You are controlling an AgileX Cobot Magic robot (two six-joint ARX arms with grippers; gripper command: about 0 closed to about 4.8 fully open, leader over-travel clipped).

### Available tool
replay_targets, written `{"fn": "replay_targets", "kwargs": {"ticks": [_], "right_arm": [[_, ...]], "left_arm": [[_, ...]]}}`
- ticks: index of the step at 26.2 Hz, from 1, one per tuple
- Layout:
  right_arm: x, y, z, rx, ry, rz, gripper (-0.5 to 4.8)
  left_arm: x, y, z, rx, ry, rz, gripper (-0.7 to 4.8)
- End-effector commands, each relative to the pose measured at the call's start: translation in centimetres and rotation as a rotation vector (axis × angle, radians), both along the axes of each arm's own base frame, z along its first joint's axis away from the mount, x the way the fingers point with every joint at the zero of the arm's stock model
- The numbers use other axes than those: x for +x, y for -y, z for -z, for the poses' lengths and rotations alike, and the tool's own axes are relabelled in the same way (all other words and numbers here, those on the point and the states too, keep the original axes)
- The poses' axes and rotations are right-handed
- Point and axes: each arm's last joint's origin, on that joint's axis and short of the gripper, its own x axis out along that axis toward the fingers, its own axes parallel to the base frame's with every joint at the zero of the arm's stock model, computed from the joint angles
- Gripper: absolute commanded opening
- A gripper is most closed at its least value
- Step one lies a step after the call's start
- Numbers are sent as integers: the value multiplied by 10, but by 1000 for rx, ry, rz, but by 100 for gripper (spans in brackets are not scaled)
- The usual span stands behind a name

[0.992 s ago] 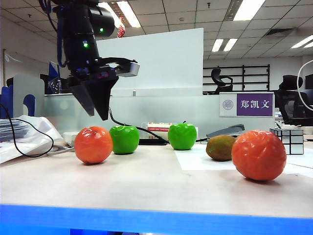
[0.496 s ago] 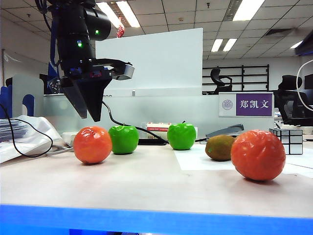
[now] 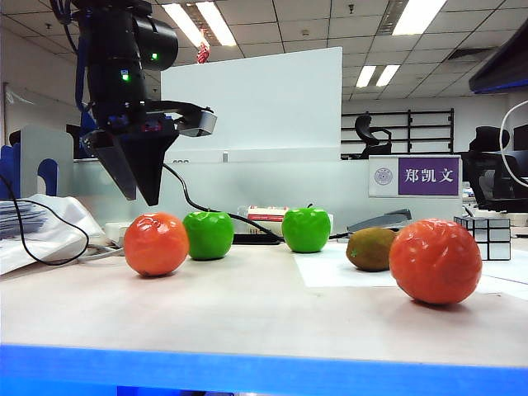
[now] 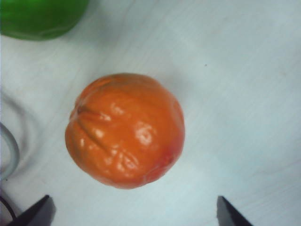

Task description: Put the same fruits together.

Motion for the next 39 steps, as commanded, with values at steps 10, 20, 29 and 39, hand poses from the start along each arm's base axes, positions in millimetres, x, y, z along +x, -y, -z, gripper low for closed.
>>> {"fn": "replay_targets", "kwargs": {"ticks": [10, 20, 29, 39], "right_arm": [[-2, -8, -4, -24, 44, -28, 22], [-2, -8, -4, -24, 45, -27, 22], [-1, -7, -4, -31, 45, -3, 22], [-1, -7, -4, -32, 46, 3, 22]], "left_arm": [[10, 5, 23, -4, -35, 24, 479], [23, 3, 42, -9, -38, 8, 479], [26, 7, 42, -103, -37, 19, 479], [28, 9, 43, -138, -31, 15, 479]]}}
